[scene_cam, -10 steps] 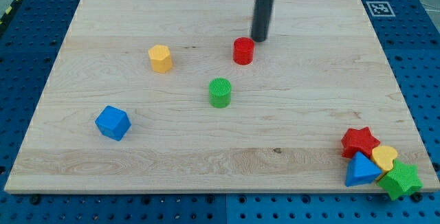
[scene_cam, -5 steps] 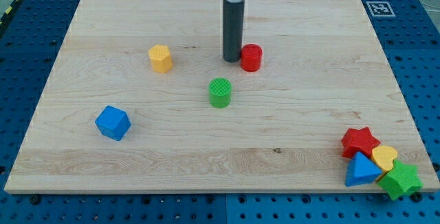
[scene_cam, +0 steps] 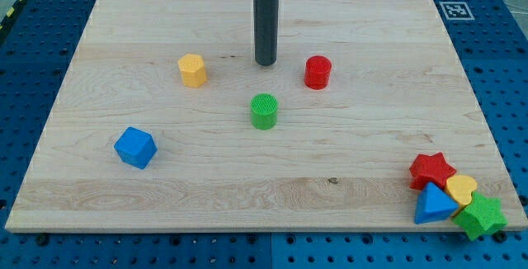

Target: Move the red circle towards the center of the board

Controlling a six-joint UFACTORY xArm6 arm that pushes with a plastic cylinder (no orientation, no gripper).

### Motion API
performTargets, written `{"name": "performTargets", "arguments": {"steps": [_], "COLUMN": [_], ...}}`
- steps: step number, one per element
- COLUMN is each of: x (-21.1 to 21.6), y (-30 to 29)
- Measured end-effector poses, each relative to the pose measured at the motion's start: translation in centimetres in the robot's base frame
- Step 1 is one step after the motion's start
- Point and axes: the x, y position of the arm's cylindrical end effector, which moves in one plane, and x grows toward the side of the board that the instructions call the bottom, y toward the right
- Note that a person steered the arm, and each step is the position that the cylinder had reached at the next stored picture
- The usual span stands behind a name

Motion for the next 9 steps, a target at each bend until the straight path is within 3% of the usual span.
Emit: {"name": "performTargets", "arguments": {"steps": [2, 5, 8, 9], "x": [1.2, 7.0, 0.3, 0.8], "y": [4.0, 7.9, 8.2, 8.2]}}
